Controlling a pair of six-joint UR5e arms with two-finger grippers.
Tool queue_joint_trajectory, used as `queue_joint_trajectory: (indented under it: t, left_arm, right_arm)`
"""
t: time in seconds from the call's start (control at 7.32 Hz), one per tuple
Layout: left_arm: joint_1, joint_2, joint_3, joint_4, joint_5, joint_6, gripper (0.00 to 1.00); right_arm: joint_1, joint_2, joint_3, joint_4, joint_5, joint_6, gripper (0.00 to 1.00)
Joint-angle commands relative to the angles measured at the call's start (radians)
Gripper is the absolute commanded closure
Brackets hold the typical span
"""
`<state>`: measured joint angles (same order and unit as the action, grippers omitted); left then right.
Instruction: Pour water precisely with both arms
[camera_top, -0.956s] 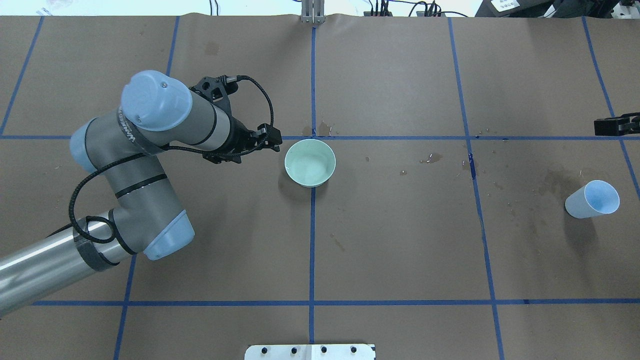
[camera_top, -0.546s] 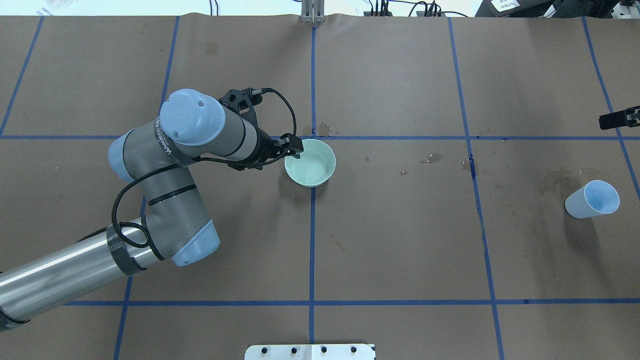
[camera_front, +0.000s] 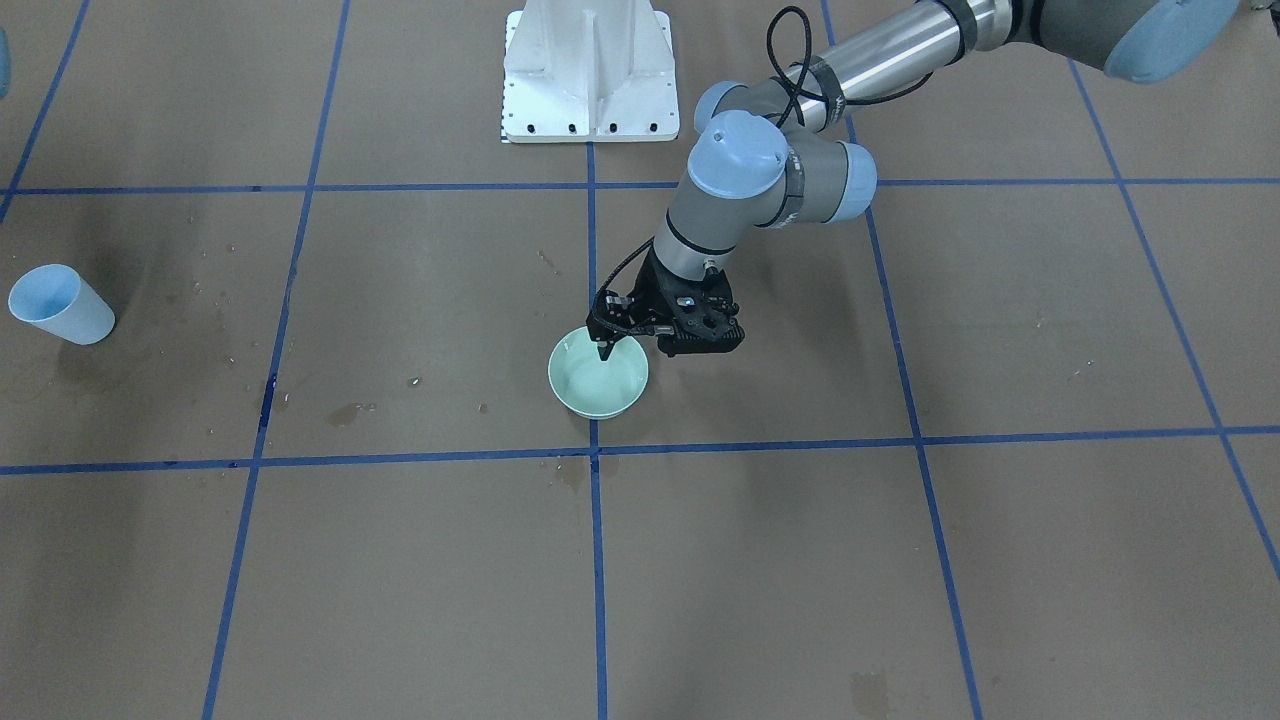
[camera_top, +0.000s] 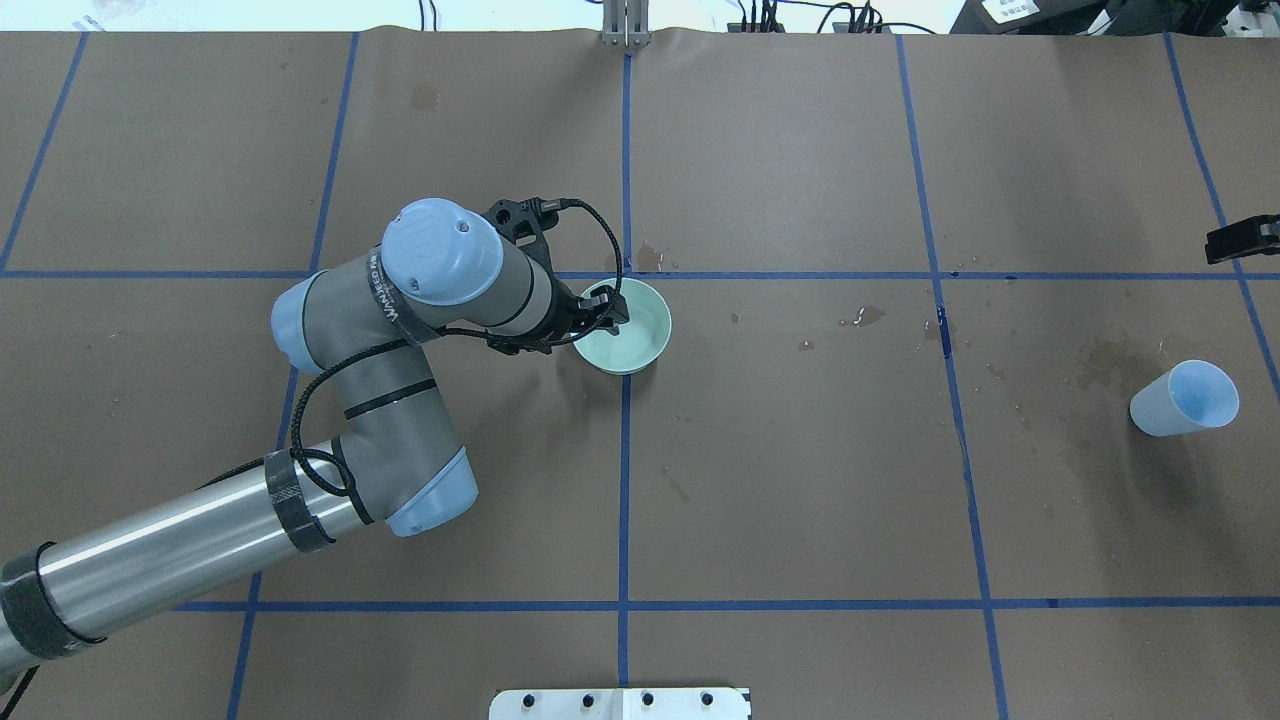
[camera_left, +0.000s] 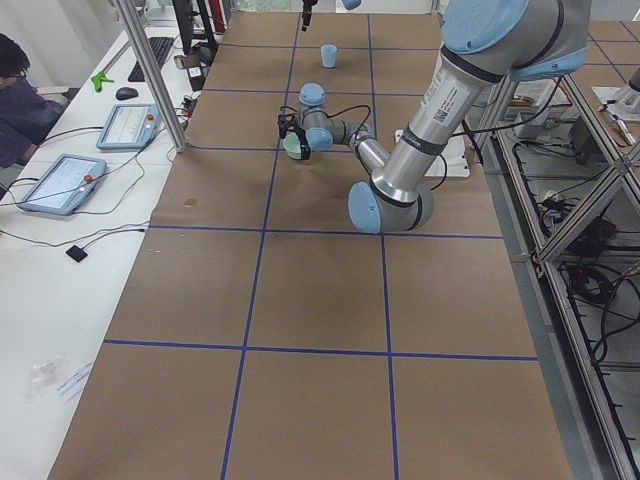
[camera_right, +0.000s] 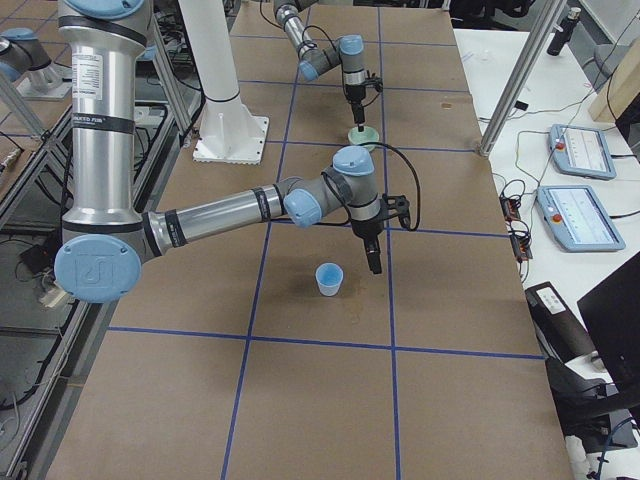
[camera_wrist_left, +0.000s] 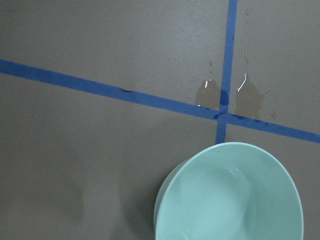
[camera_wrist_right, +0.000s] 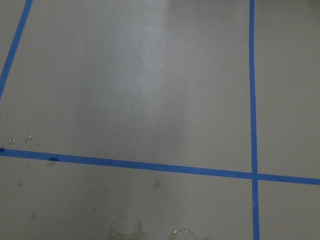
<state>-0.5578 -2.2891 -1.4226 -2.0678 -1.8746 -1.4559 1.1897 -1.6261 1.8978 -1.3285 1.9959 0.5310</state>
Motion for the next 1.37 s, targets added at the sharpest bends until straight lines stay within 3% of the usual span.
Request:
queue_joint_trajectory:
  t: [0.0, 0.55, 0.96, 1.23]
  left_arm:
    - [0.001, -0.001, 0.008, 0.000, 0.000, 0.002, 0.28]
    - [0.002, -0.007, 0.031, 0.001, 0.000, 0.003, 0.46]
    - [0.002, -0.027, 0.037, 0.012, 0.002, 0.005, 0.50]
    - [0.001, -0.026, 0.039, 0.012, 0.003, 0.005, 0.67]
  right_arm:
    - [0.014, 0.003, -0.002, -0.014, 0.029, 0.000, 0.01]
    - [0.024, 0.003, -0.006, -0.014, 0.050, 0.000, 0.01]
    - [0.024, 0.003, -0.008, -0.014, 0.050, 0.000, 0.01]
    - [0.024, 0.003, -0.013, -0.014, 0.050, 0.000, 0.01]
